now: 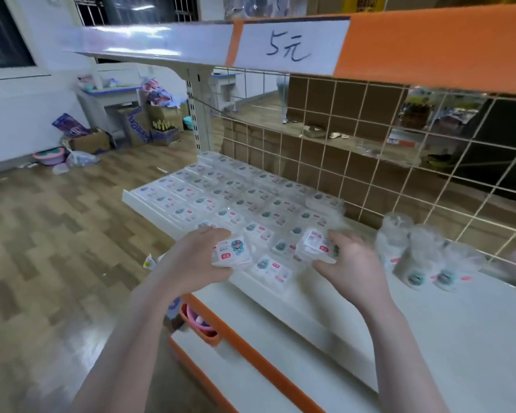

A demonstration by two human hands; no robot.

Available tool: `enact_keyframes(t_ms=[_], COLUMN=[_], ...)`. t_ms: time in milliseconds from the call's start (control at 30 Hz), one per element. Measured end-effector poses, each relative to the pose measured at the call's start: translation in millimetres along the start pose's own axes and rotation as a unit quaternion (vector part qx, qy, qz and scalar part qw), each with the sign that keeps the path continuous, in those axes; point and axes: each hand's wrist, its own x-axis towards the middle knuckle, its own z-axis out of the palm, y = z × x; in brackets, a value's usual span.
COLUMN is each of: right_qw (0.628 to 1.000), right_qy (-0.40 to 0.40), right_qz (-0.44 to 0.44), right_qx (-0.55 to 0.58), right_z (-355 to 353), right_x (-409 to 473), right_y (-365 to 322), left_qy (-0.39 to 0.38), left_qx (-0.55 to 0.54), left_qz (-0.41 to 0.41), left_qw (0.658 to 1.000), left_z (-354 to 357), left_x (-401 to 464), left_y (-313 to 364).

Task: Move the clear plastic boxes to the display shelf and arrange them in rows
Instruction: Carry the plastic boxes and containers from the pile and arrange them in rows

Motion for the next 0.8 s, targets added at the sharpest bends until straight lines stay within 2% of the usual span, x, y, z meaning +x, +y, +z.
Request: enact_keyframes(t_ms=[233, 433, 700, 800], right_qw=[0.998, 0.992, 0.974, 0.972], right_qy=[-0.016, -0.001, 0.015, 0.022], right_qz=[0.038, 0.096, 0.205, 0.216], right_qx=[-0.043, -0.079, -0.090, -0.087], right_z=[26.5, 66.4, 150.9, 174.2], right_x=[37.2, 68.9, 133.6, 158.5], right_y=[-26.9, -65.7, -173.9, -214.3], left_qy=[-0.012, -0.052, -0.093, -0.113], left_qx=[-0.012, -0.027, -0.016, -0.003], left_qz=[0.031, 0.089, 0.177, 0.195], left_qw=[0.999, 0.994, 0.980, 0.974], left_z=[-6.4, -16.6, -71.3, -93.1], left_x=[67.3, 133.5, 214.6, 236.1], left_y=[-48.4, -109.7, -236.7, -276.0])
